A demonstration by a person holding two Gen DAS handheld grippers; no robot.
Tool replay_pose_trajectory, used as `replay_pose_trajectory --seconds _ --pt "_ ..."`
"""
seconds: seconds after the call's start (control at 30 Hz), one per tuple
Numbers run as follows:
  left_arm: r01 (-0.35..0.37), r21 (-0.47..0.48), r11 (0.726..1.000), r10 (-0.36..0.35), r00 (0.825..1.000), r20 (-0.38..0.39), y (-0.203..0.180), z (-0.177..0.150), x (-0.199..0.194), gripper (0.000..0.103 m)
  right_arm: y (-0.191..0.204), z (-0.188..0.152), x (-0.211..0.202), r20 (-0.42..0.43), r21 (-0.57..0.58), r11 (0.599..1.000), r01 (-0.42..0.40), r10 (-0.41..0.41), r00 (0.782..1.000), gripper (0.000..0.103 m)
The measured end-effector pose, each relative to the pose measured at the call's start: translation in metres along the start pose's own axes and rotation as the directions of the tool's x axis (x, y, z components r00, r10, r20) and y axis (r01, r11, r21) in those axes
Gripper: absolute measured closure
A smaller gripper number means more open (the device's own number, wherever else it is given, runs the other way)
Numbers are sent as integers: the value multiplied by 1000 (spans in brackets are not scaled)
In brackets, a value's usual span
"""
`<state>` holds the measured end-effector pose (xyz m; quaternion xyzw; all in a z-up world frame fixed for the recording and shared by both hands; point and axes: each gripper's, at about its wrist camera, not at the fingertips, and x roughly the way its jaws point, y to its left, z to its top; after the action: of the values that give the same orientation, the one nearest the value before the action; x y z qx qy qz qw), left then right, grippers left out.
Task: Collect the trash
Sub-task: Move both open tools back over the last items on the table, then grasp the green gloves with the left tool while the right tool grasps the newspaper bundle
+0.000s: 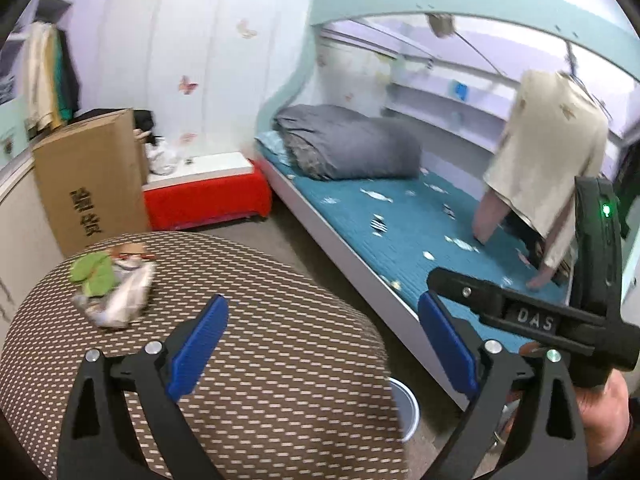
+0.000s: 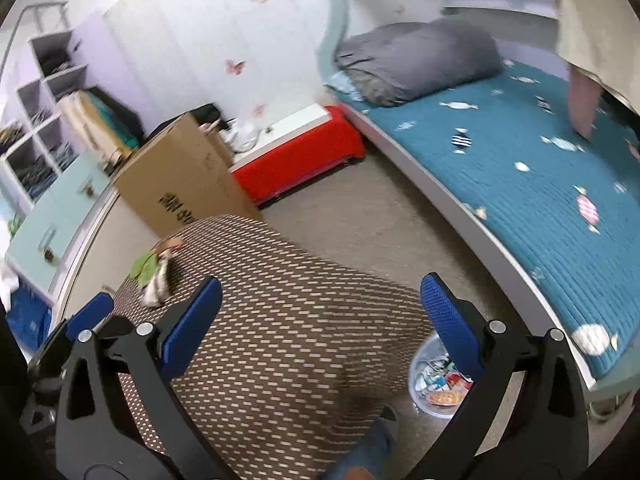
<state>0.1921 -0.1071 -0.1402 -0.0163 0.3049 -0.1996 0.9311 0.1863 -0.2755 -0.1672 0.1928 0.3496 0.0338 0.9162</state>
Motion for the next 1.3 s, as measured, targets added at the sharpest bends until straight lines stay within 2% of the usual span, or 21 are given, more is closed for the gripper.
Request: replay_pose_trajectory --seconds 0.17,0.27,0.47,0.63,0.8,1.1,1.13,1.17,1.23,1.3 --pt "-109 -48 993 109 994 11 54 -1 -10 9 49 -2 23 -30 -75 996 -41 39 999 6" --pt "-175 -78 982 176 984 10 92 -2 -16 9 78 -2 40 -47 -111 992 -64 59 997 6" --pt "-290 -139 947 293 956 0 167 6 -12 8 123 0 80 -86 -154 982 -106 93 992 6" --pt "-377 -120 918 376 926 -35 219 16 17 8 148 -2 118 -137 -179 975 -131 107 985 6" --pt "-401 -99 911 393 915 -92 260 20 59 8 165 -4 159 -203 -192 967 -166 127 971 6" --pt "-323 -54 945 313 939 -144 290 21 119 8 187 -8 215 -284 -182 955 -234 177 943 6" --pt "-310 -47 950 300 942 -149 291 21 123 20 188 -8 217 -287 -179 954 -242 184 940 6" --pt "-288 -44 957 277 947 -165 291 20 127 43 190 -9 219 -291 -177 952 -251 193 937 6" --pt "-248 -66 966 232 954 -191 295 18 132 62 195 -11 223 -297 -174 948 -267 208 932 6" --pt "-223 -87 971 205 962 -183 298 16 130 73 201 -12 229 -300 -172 943 -286 227 927 6"
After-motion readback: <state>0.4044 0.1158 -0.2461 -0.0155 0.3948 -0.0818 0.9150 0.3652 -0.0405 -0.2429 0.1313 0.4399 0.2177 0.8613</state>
